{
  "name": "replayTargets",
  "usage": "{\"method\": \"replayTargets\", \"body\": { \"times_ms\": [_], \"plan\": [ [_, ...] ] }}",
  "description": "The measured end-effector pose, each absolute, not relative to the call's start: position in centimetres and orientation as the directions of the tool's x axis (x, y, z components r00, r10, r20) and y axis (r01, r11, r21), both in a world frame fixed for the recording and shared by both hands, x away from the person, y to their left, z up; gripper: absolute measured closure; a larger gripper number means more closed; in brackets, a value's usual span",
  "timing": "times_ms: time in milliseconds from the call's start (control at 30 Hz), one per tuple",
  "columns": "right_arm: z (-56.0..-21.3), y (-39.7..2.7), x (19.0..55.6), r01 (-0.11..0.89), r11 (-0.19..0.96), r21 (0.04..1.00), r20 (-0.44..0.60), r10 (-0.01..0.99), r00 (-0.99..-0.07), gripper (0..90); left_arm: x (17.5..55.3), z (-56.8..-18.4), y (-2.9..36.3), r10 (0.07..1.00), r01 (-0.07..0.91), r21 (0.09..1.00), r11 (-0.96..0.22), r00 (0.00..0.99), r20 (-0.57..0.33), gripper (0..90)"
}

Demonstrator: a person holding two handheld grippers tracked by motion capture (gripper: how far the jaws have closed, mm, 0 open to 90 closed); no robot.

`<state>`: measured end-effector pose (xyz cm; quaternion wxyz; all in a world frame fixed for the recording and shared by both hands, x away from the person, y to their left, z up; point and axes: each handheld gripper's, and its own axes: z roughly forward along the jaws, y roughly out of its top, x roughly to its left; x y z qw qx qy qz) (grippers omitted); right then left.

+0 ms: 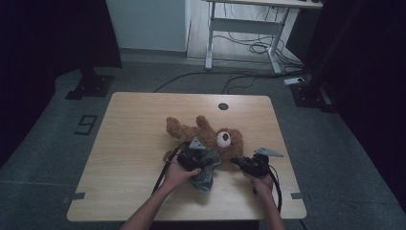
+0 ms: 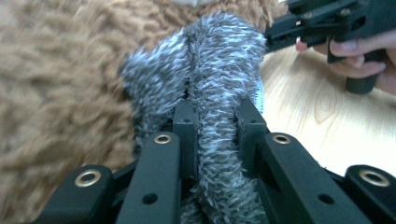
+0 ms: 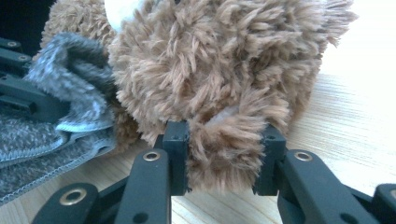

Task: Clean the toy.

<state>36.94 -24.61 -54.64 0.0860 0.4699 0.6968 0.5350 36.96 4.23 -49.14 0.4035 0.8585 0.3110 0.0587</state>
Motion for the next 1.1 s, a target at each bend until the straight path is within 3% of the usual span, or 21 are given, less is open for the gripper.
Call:
{"method": "replayTargets", "body": {
  "times_ms": [333,467,567,733,967,1000,1100],
  "plan": [
    [-54.6,-24.6,36.9,0.552,-0.01,0.834,0.375,0.745,-0.552,65.0,35.3,-47.6,8.2,0.605,0.454,0.771,-0.447,0.788,-0.113,74.7],
    [-54.6,-24.5,36.9,0.552,-0.02,0.834,0.379,0.747,-0.547,65.0,35.4,-46.5,5.7,0.574,0.404,0.789,-0.462,0.815,-0.082,74.8],
    [-54.7,-24.4,36.6,0.542,-0.01,0.84,0.365,0.749,-0.553,65.1,36.2,-45.9,1.3,0.524,0.361,0.803,-0.474,0.849,-0.073,74.8],
    [-54.7,-24.4,36.5,0.544,-0.01,0.839,0.368,0.747,-0.554,65.0,37.3,-45.6,-2.9,0.521,0.357,0.812,-0.462,0.85,-0.077,74.8],
    [-54.7,-24.4,36.5,0.545,-0.007,0.838,0.364,0.752,-0.549,65.2,38.1,-46.8,-3.7,0.57,0.379,0.797,-0.47,0.82,-0.054,75.3],
    [-54.7,-24.4,36.5,0.546,-0.009,0.838,0.368,0.748,-0.552,65.4,37.7,-46.7,-3.1,0.597,0.345,0.806,-0.481,0.802,0.013,76.3],
    [-54.6,-24.5,36.5,0.547,-0.016,0.837,0.375,0.745,-0.551,65.8,37.5,-46.5,-2.4,0.615,0.332,0.809,-0.485,0.787,0.046,76.6]
  ]
}}
